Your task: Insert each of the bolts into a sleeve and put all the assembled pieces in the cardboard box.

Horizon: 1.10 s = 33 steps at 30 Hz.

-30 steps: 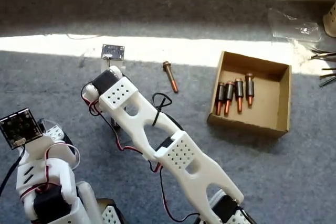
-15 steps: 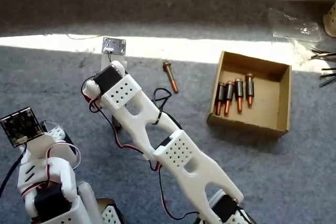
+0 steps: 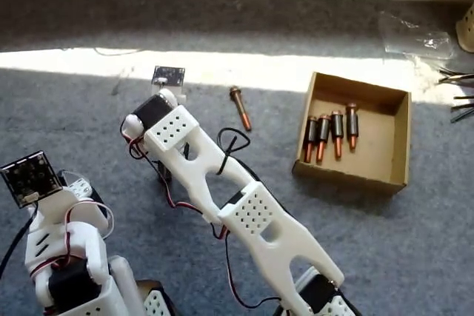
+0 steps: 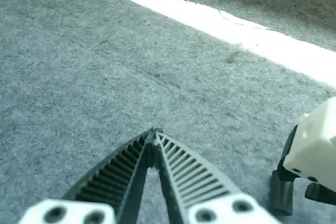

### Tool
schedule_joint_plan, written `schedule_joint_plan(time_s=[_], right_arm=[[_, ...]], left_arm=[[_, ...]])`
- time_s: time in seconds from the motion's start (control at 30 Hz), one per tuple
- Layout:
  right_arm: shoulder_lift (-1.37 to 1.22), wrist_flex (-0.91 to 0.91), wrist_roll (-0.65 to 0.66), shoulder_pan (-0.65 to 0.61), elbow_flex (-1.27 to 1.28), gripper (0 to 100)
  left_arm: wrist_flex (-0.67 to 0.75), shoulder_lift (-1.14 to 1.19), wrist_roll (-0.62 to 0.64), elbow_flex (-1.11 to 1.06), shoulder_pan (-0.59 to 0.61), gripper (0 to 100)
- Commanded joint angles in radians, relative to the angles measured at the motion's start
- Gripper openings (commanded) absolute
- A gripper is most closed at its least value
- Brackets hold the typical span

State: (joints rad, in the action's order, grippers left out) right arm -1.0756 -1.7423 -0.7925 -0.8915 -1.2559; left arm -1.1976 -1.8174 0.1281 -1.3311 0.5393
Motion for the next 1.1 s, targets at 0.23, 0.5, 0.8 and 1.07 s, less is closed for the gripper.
schedule_joint_plan(time_s=[0.23,0.5,0.8,1.07], right_arm=[[0.012,-0.013,-0.009,-0.007,-0.005,10.6],[-0.065,-0.010,-0.009,-0.007,-0.013,10.8],[-0.107,-0.012,-0.002,-0.033,-0.062,11.0],[-0.107,-0.013,0.000,-0.030,-0.062,10.7]], left_arm=[[0.002,-0.007,0.008,0.004,0.012,1],[0.002,-0.007,0.008,0.002,0.012,1],[0.002,-0.007,0.008,0.002,0.010,1],[0.002,-0.007,0.008,0.002,0.010,1]])
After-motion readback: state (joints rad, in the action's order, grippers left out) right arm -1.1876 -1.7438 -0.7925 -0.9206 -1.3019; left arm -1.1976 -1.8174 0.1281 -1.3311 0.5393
